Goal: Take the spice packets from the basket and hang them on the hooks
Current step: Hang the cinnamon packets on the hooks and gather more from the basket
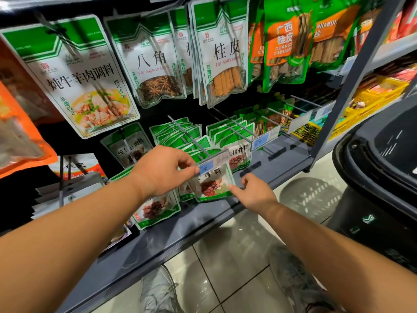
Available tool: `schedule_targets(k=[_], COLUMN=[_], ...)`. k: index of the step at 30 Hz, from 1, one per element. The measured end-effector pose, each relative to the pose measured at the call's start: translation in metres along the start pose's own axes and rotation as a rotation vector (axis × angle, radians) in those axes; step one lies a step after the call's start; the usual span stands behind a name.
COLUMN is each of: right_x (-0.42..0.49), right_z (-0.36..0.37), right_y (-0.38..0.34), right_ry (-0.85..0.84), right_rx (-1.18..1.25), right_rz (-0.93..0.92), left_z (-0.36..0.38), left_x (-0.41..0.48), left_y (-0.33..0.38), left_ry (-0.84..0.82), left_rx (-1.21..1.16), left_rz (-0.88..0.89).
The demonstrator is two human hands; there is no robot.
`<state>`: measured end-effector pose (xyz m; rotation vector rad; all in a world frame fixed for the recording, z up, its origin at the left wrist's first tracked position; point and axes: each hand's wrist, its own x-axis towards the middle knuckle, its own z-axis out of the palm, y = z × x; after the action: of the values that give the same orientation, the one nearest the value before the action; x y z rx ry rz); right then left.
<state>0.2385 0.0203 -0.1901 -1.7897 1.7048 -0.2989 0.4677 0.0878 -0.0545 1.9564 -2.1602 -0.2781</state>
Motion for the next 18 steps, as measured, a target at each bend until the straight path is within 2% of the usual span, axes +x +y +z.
schedule_targets(k=[4,9,14,18], right_x=[-0.030,-0.071,-0.116,-0.155], right_z=[-0.026,-0.066,-0.121,-0.172], right_y=[-0.008,-0.023,-0.032,-0.018], right_ry=[0.076,0.137,0.273,0.363], right_rx=[-0.079,-0.357,-0.579,-0.672], right_rz=[-0.142,-0.355,-0.477,-0.502], left_z=[-0.008,-0.023,-0.042,-0.051], left_x=[-0.009,-0.020,-0.020,-0.007], left_y=[0.007,0.028,0.064,0.102], left_ry=[-0.073,-0.097,-0.062,0.011], left_rx=[0.307,0.464,0.507,0.459], left_rz=[0.055,0.115,0.186,0.241])
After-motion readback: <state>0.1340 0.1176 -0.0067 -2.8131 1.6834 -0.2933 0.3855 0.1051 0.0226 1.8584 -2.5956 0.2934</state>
